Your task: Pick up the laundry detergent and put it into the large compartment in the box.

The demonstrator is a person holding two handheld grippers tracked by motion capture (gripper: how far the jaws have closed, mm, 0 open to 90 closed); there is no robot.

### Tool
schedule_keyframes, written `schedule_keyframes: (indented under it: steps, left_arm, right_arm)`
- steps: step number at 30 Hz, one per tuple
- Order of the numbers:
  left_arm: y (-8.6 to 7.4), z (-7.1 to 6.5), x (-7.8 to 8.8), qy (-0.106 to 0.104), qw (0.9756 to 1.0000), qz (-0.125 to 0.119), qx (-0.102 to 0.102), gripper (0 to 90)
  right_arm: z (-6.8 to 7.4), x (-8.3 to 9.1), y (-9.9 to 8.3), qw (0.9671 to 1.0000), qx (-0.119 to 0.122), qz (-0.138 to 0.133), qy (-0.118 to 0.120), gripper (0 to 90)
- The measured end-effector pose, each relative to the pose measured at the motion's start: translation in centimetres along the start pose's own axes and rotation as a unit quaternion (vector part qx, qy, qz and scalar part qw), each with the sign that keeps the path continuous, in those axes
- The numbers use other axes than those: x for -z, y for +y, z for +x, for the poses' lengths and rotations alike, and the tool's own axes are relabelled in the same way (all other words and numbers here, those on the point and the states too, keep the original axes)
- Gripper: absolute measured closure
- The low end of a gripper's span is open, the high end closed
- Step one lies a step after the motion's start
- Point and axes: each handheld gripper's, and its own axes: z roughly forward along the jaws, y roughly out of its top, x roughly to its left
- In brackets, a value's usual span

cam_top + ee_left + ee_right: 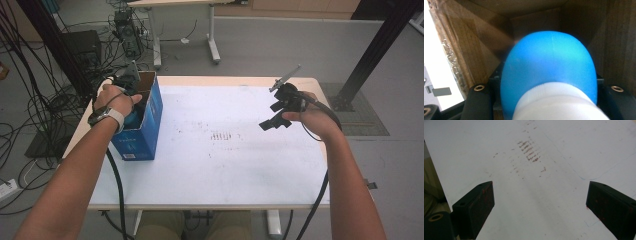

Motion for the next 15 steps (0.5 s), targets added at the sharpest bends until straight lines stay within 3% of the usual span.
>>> schedule_keyframes:
  steps: [15]
  left_arm:
    - [-0.04,0.00,-0.02,0.000,1.0000,-0.001,-0.001,38.6]
  right_arm:
    - [-0.03,-0.09,-0.02,1.0000,-0.001,0.001,0.001,7.9]
